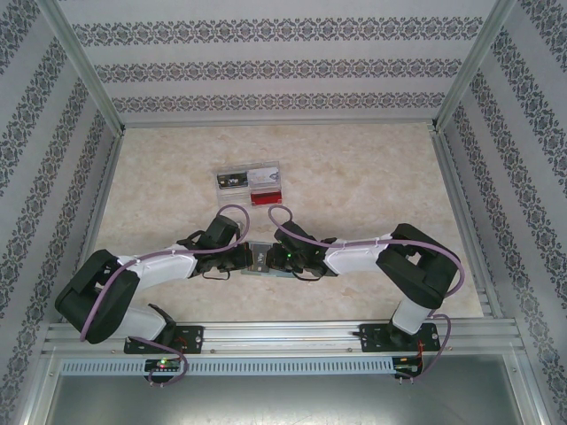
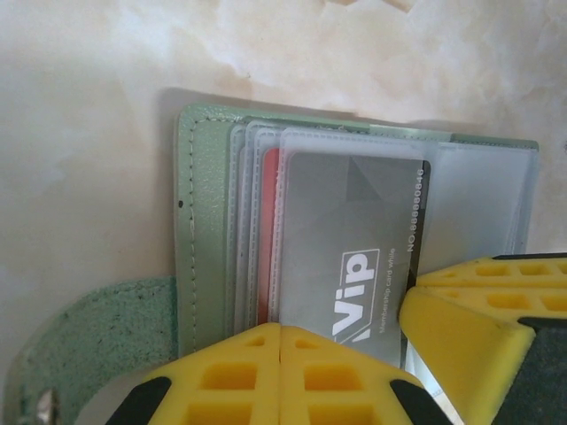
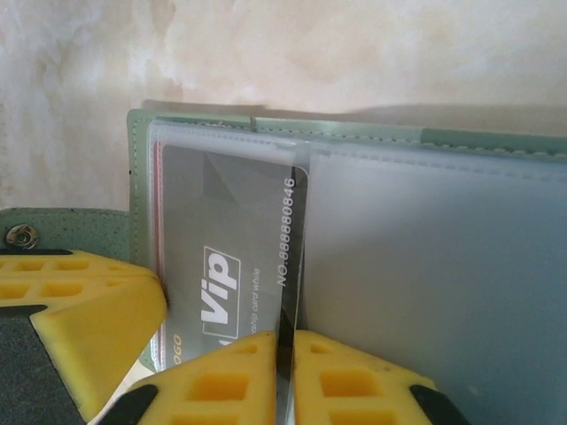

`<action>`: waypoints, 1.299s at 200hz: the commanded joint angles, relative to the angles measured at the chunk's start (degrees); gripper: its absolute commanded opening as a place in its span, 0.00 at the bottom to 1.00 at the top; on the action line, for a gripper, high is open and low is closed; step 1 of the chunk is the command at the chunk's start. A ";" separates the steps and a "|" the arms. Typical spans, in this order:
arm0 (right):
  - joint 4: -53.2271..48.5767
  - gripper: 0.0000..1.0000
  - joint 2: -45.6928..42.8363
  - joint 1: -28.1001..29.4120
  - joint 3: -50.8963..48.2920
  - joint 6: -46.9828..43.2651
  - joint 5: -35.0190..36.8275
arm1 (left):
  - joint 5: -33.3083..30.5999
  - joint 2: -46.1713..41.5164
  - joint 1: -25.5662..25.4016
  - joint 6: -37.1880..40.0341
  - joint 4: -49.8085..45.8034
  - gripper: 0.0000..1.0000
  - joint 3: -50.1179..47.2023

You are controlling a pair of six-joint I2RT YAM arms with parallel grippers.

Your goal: Take the credit cards out of the card holder

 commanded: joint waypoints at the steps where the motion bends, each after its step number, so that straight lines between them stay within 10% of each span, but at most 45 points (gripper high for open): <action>1: -0.05 0.07 0.65 0.47 -0.02 -0.11 -0.15 | -0.90 1.33 -0.47 -0.53 -1.97 0.06 -0.49; 260: -1.09 0.00 -8.23 -2.15 -6.52 -1.29 0.46 | -5.34 0.92 -0.47 -0.49 -6.84 0.00 0.61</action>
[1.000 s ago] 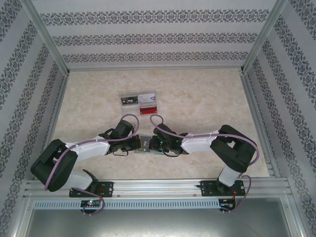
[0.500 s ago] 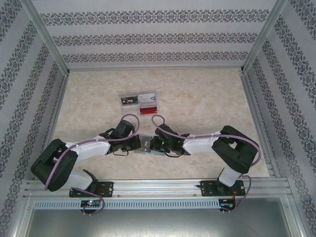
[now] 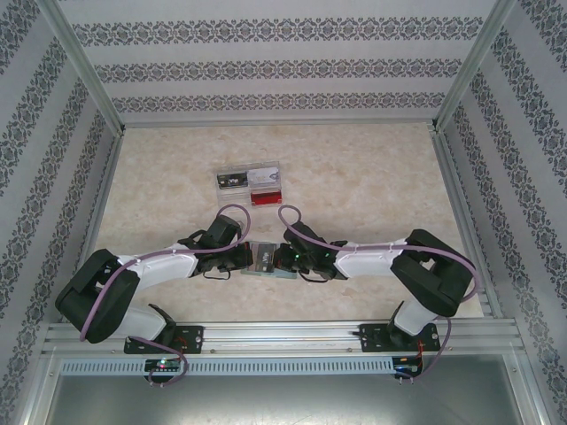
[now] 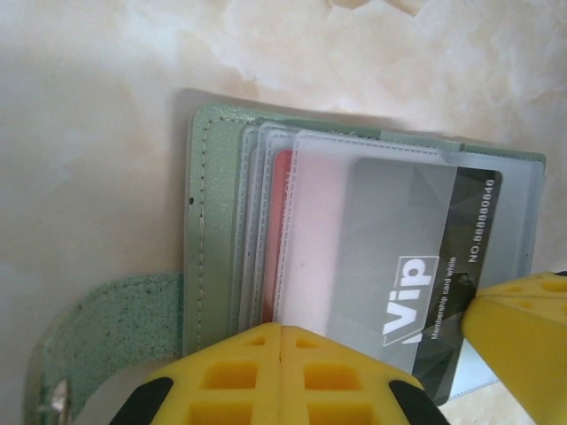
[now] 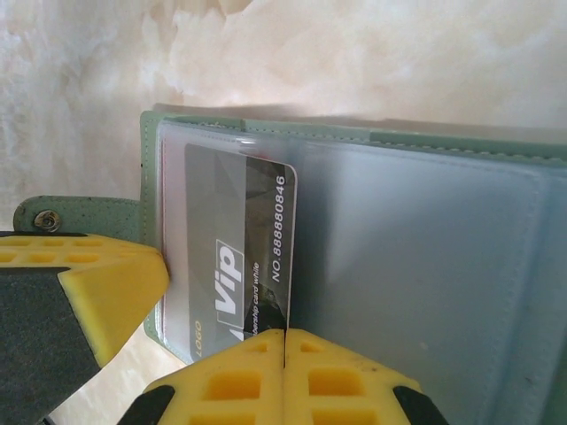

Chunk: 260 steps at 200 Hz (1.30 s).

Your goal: Take the credit cards out of the card holder

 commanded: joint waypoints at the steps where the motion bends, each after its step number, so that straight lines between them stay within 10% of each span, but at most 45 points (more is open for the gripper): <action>1: -1.99 0.00 -2.36 -0.69 -1.72 -1.21 0.67 | -3.81 0.69 -0.08 -0.08 -5.49 0.00 -0.19; 93: -9.37 0.00 -16.25 -3.93 -8.91 -5.88 3.30 | -3.79 -0.11 -0.08 0.28 -6.15 0.00 0.09; 183: -30.89 0.00 -28.76 -3.74 4.45 -31.60 9.91 | -2.42 -6.62 -0.08 -0.77 -6.09 0.06 0.63; 260: -33.20 0.00 -20.01 0.21 17.84 -56.47 15.07 | -12.41 -28.37 0.01 -2.40 -19.86 0.99 0.42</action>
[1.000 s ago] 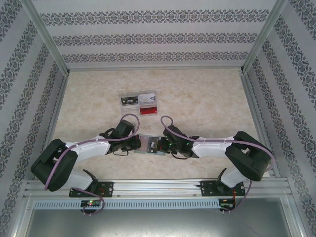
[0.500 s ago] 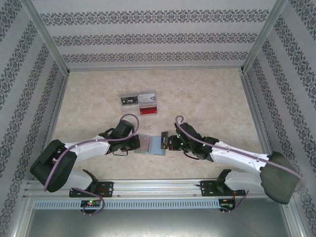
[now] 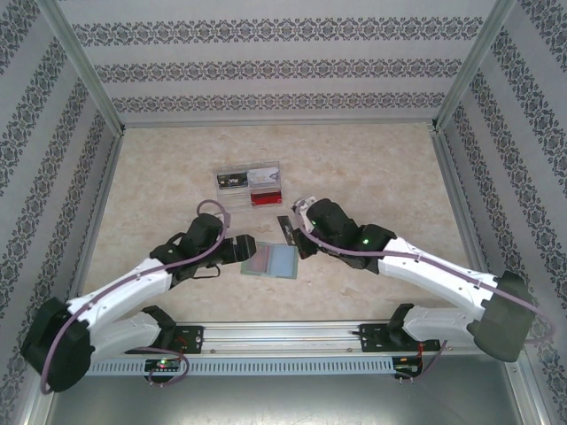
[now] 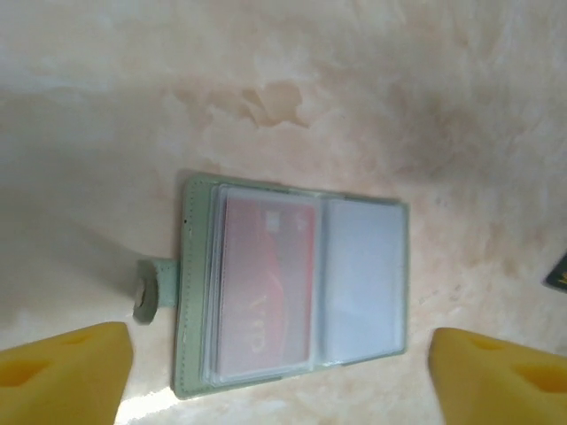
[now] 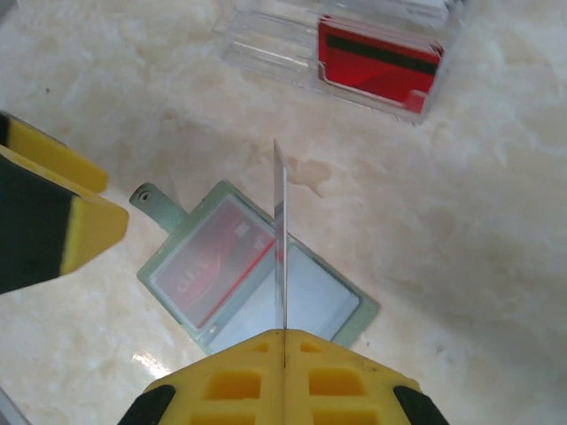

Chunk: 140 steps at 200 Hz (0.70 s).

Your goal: Take the credit cards out of the card holder

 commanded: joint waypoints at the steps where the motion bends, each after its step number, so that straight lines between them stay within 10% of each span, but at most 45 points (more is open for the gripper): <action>1: -1.16 0.00 2.88 1.11 4.28 -12.19 3.56 | -6.14 -6.28 -0.02 -0.98 -8.99 1.00 0.20; 140: 0.45 0.00 23.58 0.42 28.25 -46.10 3.36 | -21.24 -35.11 0.14 -4.05 -28.73 1.00 -1.67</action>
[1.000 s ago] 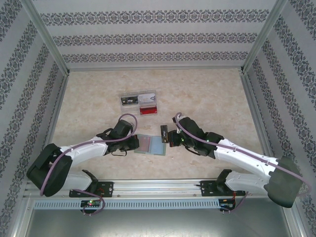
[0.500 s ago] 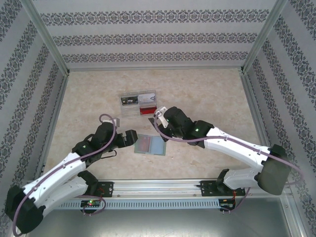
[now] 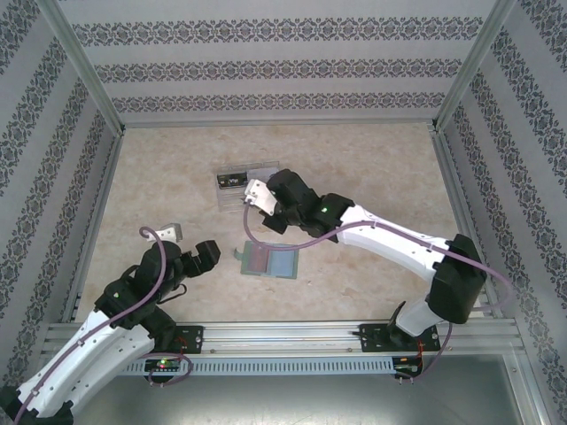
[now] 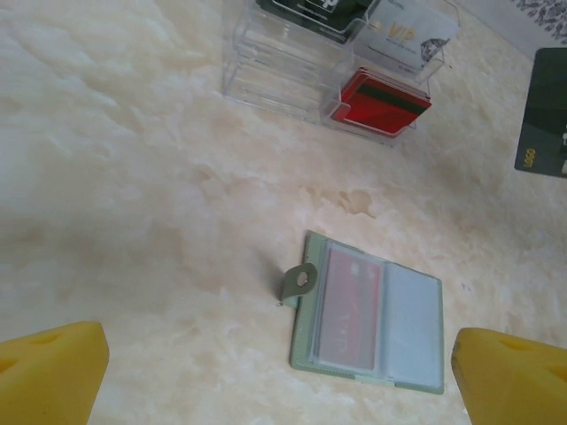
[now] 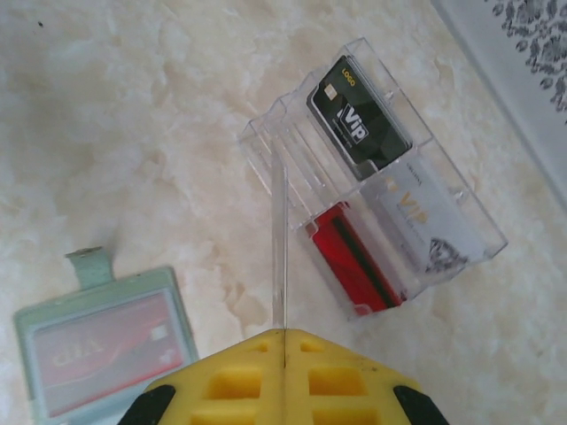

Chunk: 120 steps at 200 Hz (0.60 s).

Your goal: Take the credit cards out of the card holder

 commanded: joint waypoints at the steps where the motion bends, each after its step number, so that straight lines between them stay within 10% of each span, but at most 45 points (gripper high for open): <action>1: 1.13 0.00 3.54 -0.50 5.52 -8.73 1.07 | -3.17 -1.80 0.15 -0.91 -5.14 1.00 0.43; 120: -2.47 0.00 27.46 -3.97 30.58 -28.76 2.07 | -10.33 -2.13 0.15 -5.35 -15.30 1.00 3.27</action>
